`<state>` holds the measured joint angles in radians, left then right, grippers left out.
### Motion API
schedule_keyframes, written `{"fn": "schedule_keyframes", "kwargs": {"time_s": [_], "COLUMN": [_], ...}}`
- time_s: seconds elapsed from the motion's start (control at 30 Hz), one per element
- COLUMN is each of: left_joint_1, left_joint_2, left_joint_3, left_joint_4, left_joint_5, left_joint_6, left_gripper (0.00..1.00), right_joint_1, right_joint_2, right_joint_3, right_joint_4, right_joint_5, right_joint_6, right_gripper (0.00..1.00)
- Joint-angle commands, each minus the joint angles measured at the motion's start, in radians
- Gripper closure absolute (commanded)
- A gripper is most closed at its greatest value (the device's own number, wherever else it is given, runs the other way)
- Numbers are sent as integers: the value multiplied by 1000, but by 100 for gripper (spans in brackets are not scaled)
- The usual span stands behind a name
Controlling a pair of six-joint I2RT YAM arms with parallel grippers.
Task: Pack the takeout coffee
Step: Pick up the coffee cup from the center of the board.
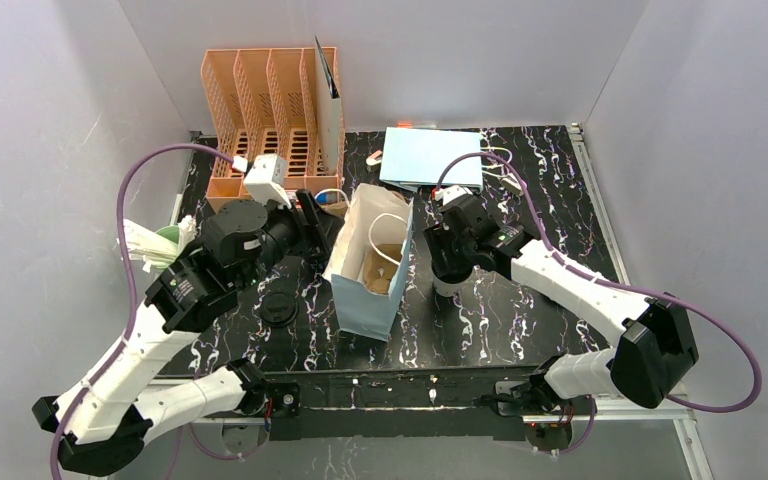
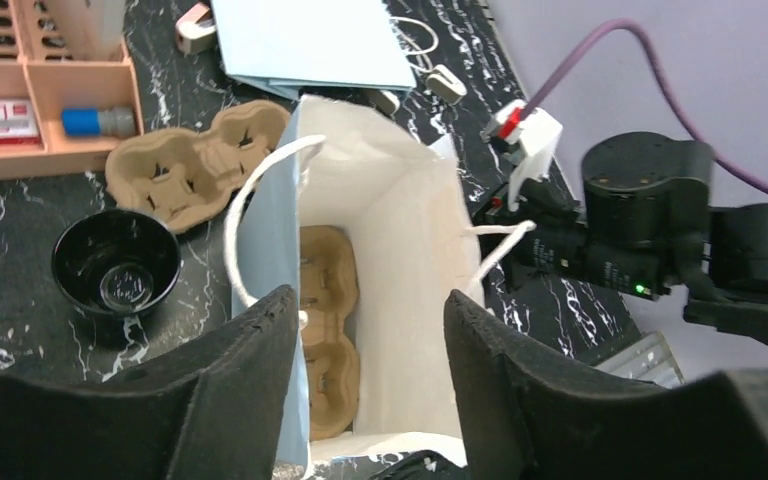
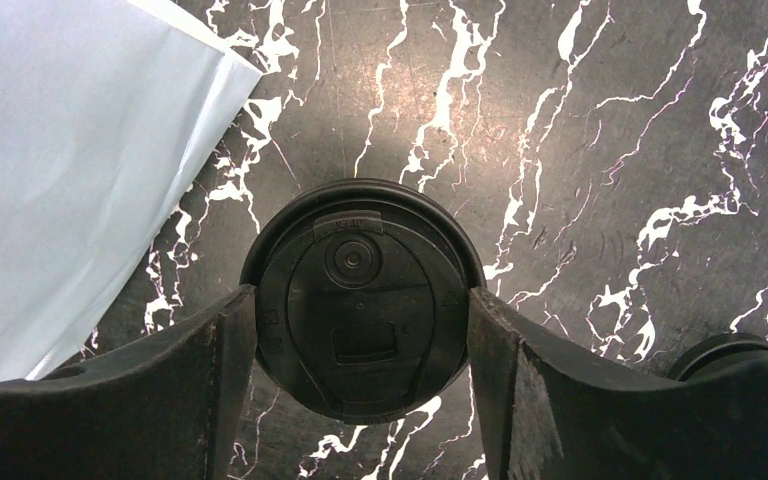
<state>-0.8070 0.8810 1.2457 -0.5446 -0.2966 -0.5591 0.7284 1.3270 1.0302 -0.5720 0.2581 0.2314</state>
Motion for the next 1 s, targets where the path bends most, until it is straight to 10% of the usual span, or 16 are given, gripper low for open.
{"fn": "schedule_keyframes", "kwargs": {"time_s": [0.0, 0.43, 0.97], "left_joint_1": [2, 3, 2], "left_joint_2": [22, 295, 423], "left_joint_3": [101, 313, 343], "left_joint_4": [-38, -193, -302], "left_joint_5": [78, 226, -107], "left_joint_6": [71, 171, 257], "left_gripper": [50, 76, 53], "right_joint_1": [7, 9, 9], "right_joint_2": [4, -98, -190], "right_joint_3": [5, 130, 474], "right_joint_4": [3, -92, -300], "right_joint_5": [20, 108, 174], "right_joint_6": [-3, 15, 21], "right_gripper": [29, 40, 47]}}
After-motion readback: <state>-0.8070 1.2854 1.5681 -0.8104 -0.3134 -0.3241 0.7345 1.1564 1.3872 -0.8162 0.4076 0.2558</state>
